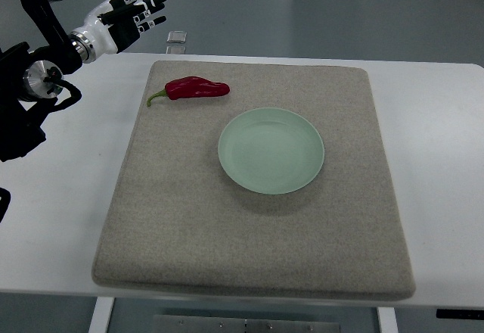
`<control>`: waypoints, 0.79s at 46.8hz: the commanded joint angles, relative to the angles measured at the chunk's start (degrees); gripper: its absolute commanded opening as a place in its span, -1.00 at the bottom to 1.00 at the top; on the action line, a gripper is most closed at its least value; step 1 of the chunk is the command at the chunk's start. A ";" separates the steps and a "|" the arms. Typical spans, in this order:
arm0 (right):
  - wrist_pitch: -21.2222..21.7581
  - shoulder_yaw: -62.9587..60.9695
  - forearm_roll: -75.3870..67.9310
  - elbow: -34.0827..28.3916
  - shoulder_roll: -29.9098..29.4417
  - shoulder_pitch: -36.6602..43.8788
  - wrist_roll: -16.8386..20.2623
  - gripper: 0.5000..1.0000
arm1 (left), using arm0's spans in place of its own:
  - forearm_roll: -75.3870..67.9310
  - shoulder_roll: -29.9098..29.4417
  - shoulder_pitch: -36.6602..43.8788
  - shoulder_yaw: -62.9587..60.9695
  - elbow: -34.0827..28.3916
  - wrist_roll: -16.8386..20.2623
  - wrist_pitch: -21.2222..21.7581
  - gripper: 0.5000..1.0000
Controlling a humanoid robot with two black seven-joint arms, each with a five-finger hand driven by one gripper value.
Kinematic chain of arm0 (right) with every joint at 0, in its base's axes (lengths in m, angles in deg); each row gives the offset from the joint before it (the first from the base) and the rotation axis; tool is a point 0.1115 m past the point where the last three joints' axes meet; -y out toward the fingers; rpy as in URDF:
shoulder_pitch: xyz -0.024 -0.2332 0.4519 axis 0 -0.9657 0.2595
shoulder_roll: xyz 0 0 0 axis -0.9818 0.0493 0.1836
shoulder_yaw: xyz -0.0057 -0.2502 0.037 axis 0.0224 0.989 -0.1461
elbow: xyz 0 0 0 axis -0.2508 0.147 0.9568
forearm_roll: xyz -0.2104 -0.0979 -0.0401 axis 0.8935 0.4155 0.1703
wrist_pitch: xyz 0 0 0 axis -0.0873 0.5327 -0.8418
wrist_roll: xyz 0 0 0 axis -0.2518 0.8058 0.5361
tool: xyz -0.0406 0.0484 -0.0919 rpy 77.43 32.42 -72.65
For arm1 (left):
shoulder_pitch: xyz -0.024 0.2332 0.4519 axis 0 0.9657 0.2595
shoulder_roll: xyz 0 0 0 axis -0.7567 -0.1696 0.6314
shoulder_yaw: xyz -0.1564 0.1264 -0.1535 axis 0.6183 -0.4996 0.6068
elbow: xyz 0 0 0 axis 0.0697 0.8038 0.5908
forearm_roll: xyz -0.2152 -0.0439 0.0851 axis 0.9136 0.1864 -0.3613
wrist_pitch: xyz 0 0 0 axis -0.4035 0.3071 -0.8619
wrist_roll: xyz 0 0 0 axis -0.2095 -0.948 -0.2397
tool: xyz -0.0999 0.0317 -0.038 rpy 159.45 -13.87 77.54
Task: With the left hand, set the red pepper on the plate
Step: 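Move the left hand forward and down toward the red pepper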
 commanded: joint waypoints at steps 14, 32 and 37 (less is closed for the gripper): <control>0.00 0.00 0.00 0.01 0.00 0.00 0.04 0.71 | -5.00 -0.28 0.36 -0.27 -0.12 0.01 0.44 0.99; 0.00 0.00 0.00 0.01 0.00 0.00 -0.04 0.71 | -43.29 -1.86 -0.69 -0.88 5.94 8.44 0.53 0.89; 0.00 0.00 0.00 0.01 0.00 0.00 -0.04 0.71 | -54.82 -2.74 -1.66 -1.76 6.82 10.73 0.62 0.90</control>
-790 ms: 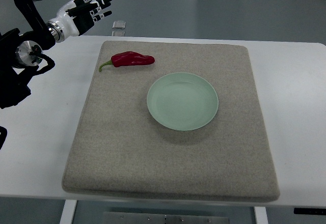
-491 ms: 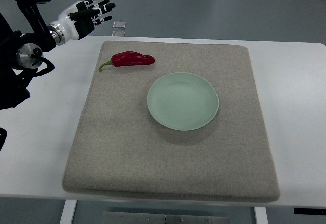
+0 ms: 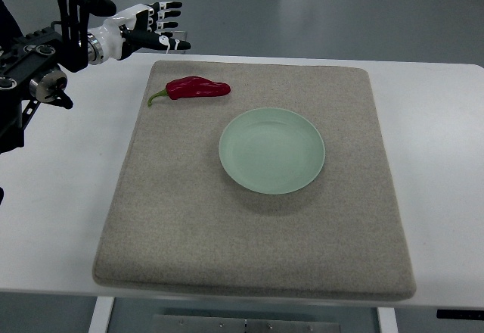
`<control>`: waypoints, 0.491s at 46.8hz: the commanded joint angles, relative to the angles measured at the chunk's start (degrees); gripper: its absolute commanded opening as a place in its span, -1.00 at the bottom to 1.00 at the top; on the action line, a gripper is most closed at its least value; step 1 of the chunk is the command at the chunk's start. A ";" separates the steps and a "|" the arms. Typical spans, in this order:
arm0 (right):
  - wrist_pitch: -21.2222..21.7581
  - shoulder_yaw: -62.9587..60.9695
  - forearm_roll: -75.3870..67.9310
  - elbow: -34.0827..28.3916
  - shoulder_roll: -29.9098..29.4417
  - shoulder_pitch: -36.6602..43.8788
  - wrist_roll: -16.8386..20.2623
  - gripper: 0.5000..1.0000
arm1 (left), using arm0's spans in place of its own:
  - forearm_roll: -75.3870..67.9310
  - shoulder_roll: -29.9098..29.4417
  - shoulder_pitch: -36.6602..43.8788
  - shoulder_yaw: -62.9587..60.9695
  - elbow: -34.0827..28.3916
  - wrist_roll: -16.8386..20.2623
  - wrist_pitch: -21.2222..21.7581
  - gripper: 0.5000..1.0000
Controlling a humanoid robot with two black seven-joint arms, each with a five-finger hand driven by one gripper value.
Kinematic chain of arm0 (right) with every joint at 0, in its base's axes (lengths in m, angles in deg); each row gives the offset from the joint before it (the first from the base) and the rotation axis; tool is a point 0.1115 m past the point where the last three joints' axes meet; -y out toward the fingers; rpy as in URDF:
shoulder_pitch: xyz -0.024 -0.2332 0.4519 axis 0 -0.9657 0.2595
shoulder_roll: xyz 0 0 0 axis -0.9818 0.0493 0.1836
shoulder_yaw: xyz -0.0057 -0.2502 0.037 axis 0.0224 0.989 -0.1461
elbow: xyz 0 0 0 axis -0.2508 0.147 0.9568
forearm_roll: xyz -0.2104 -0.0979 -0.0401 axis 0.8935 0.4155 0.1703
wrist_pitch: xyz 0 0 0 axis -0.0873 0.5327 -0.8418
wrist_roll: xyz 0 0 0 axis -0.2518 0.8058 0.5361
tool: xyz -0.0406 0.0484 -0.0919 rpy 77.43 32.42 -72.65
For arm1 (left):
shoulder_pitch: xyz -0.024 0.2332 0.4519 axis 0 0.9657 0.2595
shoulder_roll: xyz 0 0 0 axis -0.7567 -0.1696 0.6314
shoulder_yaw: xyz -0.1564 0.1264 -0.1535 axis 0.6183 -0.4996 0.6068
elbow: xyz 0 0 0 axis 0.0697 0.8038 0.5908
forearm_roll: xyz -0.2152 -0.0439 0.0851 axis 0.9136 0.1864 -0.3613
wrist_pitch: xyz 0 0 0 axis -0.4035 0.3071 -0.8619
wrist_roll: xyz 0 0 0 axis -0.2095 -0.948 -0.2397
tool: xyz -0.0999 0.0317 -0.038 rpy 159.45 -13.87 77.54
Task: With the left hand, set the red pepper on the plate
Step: 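Move the left hand forward and down toward the red pepper, then close the left hand fingers around the red pepper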
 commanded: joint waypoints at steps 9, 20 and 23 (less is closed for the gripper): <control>0.00 0.00 0.00 0.01 0.00 -0.03 -0.06 0.71 | -15.66 -0.72 -4.54 -10.57 1.68 1.02 0.58 0.87; 0.00 0.00 0.00 0.01 0.00 -0.03 -0.06 0.71 | -16.72 0.51 -8.94 -27.98 1.60 1.11 7.44 0.87; 0.00 0.00 0.00 0.01 0.00 -0.03 0.03 0.71 | -17.08 1.65 -9.03 -30.88 1.42 1.11 8.58 0.87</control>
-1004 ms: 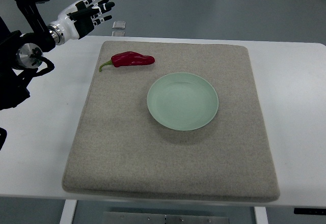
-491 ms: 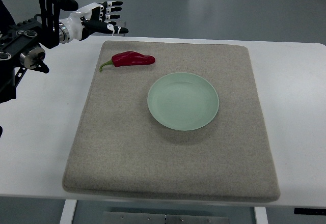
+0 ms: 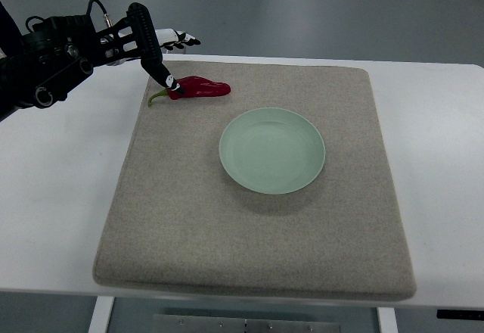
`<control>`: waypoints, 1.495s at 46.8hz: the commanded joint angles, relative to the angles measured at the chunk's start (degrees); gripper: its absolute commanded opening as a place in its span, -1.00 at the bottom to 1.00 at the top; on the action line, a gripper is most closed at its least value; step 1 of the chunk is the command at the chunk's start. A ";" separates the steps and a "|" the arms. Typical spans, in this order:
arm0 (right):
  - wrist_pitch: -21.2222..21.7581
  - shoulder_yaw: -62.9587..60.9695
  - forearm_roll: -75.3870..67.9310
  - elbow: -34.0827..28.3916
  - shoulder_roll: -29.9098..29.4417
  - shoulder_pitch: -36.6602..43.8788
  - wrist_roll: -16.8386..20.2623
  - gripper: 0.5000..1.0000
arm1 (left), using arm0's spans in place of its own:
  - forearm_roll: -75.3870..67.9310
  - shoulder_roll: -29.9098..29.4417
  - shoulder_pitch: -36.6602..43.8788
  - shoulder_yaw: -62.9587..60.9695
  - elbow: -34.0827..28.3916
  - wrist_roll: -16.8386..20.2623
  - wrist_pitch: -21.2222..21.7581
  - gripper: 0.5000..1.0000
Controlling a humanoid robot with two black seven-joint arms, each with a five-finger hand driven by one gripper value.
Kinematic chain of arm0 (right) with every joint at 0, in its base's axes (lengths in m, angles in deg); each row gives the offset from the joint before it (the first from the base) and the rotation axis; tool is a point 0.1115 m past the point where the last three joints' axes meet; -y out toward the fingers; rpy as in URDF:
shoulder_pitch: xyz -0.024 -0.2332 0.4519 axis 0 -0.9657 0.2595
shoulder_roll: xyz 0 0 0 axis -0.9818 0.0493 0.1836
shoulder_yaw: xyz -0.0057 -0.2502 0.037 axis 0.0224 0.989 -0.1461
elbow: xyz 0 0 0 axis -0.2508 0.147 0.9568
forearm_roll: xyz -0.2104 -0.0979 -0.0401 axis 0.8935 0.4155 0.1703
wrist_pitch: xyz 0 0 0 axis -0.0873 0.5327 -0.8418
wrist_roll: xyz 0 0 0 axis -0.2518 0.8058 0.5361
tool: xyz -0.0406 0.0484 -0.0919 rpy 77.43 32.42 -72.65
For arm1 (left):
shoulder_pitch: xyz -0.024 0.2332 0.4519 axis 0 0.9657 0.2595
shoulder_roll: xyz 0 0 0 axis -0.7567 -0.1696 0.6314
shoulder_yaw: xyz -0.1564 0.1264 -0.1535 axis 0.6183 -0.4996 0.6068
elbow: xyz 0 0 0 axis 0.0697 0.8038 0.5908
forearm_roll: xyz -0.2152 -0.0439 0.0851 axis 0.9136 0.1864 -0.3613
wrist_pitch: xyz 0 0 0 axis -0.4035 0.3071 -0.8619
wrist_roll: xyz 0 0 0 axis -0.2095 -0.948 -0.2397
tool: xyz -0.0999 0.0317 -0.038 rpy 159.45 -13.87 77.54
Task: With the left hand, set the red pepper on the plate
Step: 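Close the left hand fingers around the red pepper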
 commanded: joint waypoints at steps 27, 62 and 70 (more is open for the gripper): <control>0.00 0.00 0.00 0.00 0.00 0.00 0.07 0.71 | -1.01 6.01 0.73 -5.95 -5.83 -0.09 4.84 0.31; 0.00 0.00 0.00 0.00 0.00 0.00 0.07 0.71 | -1.18 6.80 2.40 -7.44 -5.75 -0.09 8.80 -0.87; 0.00 0.00 0.00 0.00 0.00 0.00 0.07 0.71 | -1.10 6.45 2.05 -7.35 -5.22 -0.09 8.80 -1.00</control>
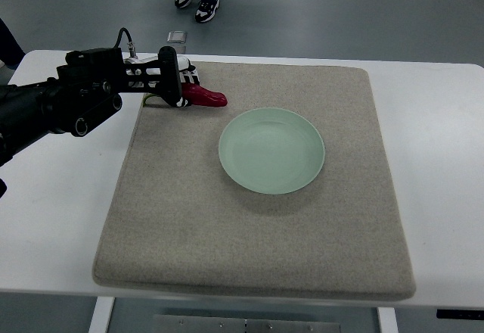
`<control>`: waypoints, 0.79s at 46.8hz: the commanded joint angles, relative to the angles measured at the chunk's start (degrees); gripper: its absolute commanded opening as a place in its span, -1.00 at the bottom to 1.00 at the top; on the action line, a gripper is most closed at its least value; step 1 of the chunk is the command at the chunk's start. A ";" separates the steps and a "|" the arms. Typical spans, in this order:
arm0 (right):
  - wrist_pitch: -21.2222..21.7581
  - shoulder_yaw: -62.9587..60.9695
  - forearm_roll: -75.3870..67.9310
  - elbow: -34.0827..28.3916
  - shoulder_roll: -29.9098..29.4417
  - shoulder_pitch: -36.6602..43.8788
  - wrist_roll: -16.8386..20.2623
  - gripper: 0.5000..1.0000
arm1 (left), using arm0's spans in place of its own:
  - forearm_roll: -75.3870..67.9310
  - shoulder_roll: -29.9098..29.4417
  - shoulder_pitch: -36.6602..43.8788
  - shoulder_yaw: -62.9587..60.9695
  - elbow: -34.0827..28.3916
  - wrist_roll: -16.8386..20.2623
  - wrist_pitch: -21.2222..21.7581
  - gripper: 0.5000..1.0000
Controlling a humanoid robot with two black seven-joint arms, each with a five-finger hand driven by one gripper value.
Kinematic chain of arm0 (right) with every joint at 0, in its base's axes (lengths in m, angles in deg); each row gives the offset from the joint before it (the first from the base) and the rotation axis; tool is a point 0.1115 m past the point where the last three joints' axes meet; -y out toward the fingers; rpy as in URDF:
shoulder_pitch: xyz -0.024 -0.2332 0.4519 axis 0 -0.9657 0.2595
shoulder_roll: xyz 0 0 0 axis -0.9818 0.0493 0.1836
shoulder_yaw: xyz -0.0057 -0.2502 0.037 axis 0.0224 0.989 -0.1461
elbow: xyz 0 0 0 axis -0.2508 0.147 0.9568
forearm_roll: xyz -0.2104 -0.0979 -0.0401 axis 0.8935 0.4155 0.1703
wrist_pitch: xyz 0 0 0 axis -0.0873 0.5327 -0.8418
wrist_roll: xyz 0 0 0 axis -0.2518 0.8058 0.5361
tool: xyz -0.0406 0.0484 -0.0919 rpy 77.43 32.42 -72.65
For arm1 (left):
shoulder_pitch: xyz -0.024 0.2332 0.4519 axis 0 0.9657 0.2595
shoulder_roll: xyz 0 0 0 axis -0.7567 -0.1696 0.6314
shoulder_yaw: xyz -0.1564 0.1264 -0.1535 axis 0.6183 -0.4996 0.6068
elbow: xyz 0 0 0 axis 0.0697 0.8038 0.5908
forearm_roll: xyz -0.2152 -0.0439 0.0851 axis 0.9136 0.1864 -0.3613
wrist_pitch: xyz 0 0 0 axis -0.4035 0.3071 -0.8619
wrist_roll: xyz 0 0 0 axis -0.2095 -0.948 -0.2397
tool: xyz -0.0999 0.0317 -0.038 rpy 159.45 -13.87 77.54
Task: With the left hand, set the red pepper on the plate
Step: 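Close the left hand fingers around the red pepper, then carry the held pepper with the left hand over the green plate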
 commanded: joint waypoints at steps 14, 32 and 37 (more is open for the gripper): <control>0.00 0.00 0.00 0.01 0.00 0.09 -0.02 0.71 | 0.09 -5.76 -3.16 0.39 9.06 0.08 -0.53 -1.00; 0.00 0.00 0.00 0.01 0.00 0.00 0.07 0.71 | 0.09 -13.76 -6.59 1.71 31.39 0.87 -0.79 -1.00; 0.00 0.00 0.00 0.01 0.00 0.00 0.07 0.71 | -0.53 -13.68 -6.59 1.71 35.43 0.79 -0.79 -1.00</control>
